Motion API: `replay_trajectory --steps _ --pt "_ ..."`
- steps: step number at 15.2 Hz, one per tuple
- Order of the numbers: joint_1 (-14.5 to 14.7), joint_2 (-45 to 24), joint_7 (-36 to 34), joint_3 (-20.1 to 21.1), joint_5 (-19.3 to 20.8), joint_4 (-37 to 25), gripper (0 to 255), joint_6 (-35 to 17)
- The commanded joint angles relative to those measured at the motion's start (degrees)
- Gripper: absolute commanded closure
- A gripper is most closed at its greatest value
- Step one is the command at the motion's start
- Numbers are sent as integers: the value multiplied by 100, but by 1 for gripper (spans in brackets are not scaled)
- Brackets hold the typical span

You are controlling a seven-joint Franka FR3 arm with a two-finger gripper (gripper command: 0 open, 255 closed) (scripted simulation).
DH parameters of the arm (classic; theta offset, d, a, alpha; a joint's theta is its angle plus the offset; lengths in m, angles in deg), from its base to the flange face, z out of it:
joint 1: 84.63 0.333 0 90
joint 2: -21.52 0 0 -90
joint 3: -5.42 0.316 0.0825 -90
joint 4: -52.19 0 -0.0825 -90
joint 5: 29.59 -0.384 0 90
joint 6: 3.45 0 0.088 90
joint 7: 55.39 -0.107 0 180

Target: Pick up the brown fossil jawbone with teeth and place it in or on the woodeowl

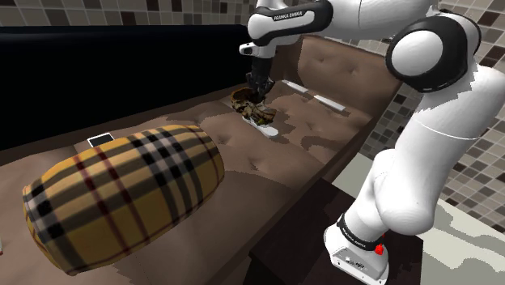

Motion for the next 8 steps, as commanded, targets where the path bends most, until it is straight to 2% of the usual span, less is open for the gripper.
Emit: replay_trajectory --steps 1,8 --pt "-201 -423 356 -112 -201 -514 255 162" --pt "-1141 -2051 1226 -184 -954 -2605 255 844"
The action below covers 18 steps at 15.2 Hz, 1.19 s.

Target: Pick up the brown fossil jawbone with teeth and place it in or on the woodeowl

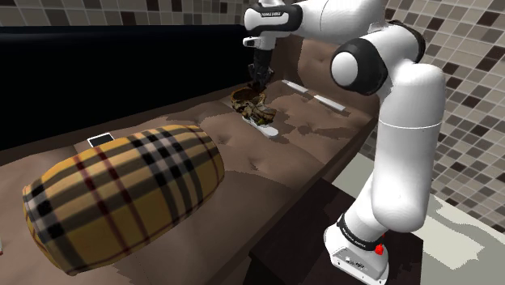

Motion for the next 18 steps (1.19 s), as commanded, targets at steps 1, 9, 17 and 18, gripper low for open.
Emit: replay_trajectory --steps 1,9,17,18 --pt "-327 -527 190 28 -224 -752 255 277" --pt "-564 -973 341 96 -396 -963 255 75" --pt "-508 -1028 384 122 -436 -541 255 -386" --pt "-508 -1028 384 122 -436 -541 255 -386"
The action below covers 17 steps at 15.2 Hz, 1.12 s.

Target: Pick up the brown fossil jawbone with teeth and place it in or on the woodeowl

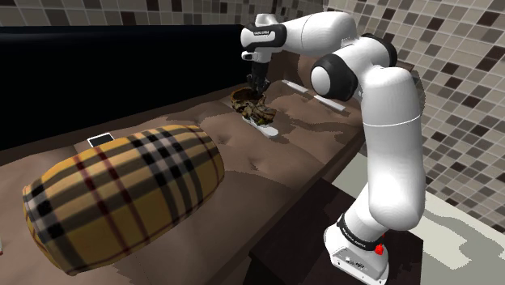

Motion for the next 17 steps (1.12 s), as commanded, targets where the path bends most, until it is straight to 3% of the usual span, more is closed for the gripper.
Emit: replay_trajectory --steps 1,5,6,11,15,17 --pt "2 -2 -1 1 -1 10 255 -14" --pt "2 -2 -1 1 -1 10 255 -14" --pt "2 -2 -1 1 -1 11 0 -14" --pt "2 -2 0 1 -1 11 0 -14" --pt "-144 -44 -65 -14 14 -810 0 739" --pt "-144 -43 -65 -13 15 -808 0 739"
